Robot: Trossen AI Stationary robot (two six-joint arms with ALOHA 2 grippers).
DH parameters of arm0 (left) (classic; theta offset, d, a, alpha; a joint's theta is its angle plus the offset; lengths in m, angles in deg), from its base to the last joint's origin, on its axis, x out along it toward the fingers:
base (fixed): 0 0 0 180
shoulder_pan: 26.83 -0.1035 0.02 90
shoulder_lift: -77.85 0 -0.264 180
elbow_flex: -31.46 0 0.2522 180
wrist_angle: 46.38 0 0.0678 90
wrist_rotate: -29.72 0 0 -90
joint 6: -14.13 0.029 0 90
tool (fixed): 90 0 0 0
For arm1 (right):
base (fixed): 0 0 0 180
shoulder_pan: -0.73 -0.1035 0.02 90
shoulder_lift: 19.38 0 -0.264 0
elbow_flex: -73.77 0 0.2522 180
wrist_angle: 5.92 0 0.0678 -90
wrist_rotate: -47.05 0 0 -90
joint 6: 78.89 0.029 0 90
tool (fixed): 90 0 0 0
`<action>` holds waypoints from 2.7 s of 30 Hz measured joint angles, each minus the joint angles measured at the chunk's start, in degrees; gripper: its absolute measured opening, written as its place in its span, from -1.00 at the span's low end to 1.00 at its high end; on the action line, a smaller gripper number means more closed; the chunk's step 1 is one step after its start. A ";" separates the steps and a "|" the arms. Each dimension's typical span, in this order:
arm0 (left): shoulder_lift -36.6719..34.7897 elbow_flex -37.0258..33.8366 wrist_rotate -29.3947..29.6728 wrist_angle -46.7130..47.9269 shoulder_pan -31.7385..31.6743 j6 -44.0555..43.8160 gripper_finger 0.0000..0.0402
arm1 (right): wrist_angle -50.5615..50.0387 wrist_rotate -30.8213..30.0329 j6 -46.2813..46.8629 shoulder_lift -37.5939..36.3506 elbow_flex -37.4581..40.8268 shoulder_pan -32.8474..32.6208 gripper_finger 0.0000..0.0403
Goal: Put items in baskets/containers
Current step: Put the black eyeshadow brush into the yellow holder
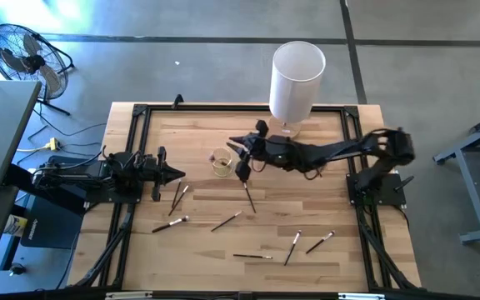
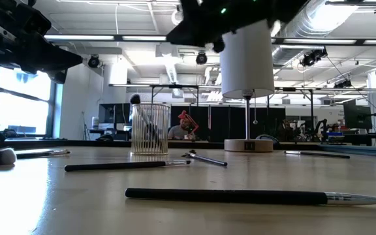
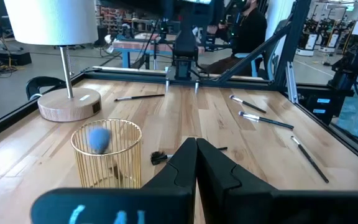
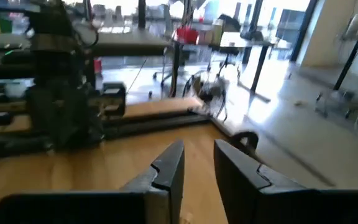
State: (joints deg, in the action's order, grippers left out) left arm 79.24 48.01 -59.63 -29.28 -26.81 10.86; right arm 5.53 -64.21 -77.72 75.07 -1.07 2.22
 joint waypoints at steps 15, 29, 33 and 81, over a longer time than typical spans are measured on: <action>0.01 -0.04 -1.44 -1.27 0.00 -4.75 -0.99 | -58.48 -3.02 39.20 -12.32 0.07 -14.34 -0.98; 9.76 6.34 7.02 -5.51 0.02 -22.96 -1.00 | -54.26 3.22 51.02 -15.01 17.31 -20.64 -1.00; 21.75 16.50 12.04 4.18 0.02 -28.38 -1.00 | -46.73 3.69 48.91 -18.64 23.95 -19.35 -1.00; 83.10 39.68 2.69 41.29 -12.76 -55.21 -0.27 | -46.86 21.57 19.78 -44.23 32.79 -2.07 -1.00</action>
State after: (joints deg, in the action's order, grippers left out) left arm 162.34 87.70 -56.94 12.01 -39.58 -44.35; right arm -41.33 -42.64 -57.94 30.84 31.72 0.15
